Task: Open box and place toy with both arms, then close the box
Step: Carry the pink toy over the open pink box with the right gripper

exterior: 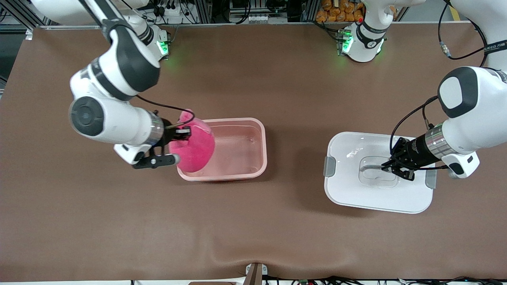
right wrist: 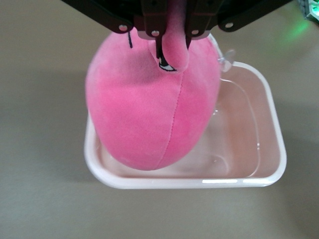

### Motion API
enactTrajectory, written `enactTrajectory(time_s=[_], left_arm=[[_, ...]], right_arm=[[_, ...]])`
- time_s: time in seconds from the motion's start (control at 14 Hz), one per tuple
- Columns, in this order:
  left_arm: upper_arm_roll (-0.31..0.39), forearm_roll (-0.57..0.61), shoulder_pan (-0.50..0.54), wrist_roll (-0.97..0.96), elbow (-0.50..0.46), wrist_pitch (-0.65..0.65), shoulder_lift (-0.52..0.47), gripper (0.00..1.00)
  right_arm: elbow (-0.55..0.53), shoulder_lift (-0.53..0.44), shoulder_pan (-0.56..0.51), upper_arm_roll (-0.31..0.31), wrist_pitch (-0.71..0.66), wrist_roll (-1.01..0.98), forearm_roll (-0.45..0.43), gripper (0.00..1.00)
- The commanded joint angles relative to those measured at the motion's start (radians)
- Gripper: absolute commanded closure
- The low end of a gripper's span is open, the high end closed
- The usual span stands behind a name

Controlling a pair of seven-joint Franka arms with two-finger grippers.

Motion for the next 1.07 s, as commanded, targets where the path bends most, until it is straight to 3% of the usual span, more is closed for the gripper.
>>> enactTrajectory(time_s=[0.0,0.72,1.0], left_arm=[[-0.004,0.008,0.0,-0.008,0.002,-0.013,-0.008,1.0],[-0.004,0.008,-0.002,-0.005,0.002,-0.021,-0.007,1.0],[-0.004,0.008,-0.002,-0.007,0.002,-0.021,-0.005,1.0]], right_arm=[[0.046,0.026,0.008,-0.003,-0.005,0.031,0.001,1.0],[0.045,0.105,0.0,-0.005,0.056,0.031,-0.026,1.0],[0.043,0.144,0.01,-0.005,0.058,0.031,-0.075,1.0]])
